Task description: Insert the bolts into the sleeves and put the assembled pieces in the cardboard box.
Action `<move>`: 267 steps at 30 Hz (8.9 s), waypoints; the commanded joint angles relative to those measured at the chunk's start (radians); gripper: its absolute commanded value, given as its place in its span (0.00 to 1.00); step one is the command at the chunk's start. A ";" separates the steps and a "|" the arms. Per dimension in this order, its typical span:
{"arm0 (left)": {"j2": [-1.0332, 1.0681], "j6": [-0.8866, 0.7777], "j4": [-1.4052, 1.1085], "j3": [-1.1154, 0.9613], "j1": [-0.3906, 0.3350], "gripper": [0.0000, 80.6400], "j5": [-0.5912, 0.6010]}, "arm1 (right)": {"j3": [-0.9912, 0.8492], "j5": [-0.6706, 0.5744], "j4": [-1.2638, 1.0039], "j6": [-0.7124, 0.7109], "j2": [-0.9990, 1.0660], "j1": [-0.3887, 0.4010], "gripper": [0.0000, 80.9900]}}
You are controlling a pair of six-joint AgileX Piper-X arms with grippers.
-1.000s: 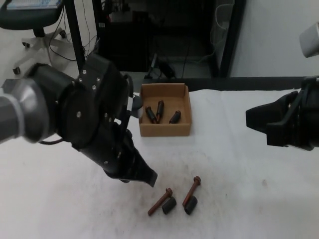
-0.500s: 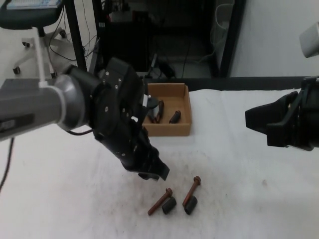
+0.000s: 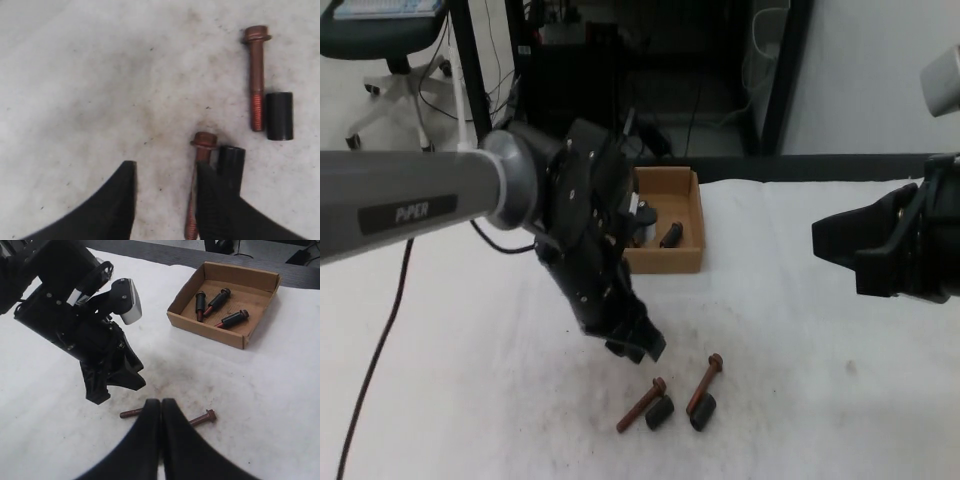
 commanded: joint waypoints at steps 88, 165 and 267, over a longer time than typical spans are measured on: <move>0.124 0.105 0.243 -0.155 0.044 0.46 -0.103 | 0.006 -0.004 -0.013 -0.024 -0.002 -0.003 0.01; 0.182 0.011 0.192 -0.193 0.041 0.00 0.011 | 0.027 0.025 0.002 -0.078 -0.002 -0.003 0.01; -1.012 -0.134 -0.132 0.560 0.322 0.00 0.106 | -0.448 0.087 0.194 -1.281 1.070 0.302 0.42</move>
